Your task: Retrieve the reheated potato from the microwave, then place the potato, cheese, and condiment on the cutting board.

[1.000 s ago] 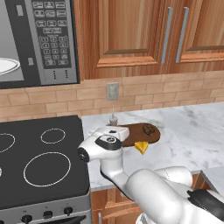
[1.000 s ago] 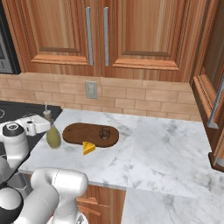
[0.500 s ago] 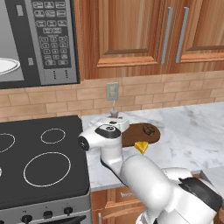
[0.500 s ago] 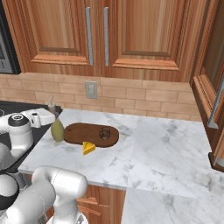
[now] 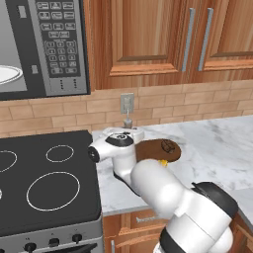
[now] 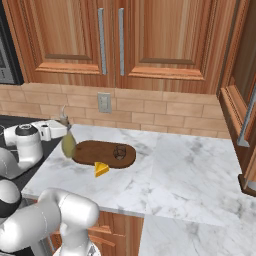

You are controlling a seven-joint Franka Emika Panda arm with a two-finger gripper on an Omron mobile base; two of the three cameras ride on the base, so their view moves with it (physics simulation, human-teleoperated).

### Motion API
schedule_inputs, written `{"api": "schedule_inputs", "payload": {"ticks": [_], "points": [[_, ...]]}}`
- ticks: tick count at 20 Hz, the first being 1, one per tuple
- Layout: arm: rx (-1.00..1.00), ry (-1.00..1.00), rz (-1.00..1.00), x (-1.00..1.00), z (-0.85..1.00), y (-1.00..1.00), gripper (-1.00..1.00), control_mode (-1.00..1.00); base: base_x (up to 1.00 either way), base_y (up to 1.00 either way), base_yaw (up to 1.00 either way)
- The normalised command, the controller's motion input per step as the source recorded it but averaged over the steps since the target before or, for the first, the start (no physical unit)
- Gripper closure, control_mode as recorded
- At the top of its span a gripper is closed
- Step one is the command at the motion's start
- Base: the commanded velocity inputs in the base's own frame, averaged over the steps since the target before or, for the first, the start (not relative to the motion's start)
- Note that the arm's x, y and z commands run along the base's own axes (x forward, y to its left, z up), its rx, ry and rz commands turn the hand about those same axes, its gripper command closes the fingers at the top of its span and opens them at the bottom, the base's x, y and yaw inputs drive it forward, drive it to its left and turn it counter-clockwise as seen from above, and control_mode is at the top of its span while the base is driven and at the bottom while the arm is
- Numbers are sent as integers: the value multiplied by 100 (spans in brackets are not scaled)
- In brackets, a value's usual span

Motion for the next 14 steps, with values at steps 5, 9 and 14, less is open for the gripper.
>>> {"api": "schedule_inputs", "payload": {"ticks": [5,9,14], "points": [[3,0,0,22,0,-6,100,-100,0,0,0],[5,0,0,14,-1,-7,100,-100,0,0,0],[4,0,0,11,-1,-9,100,-100,0,0,0]]}}
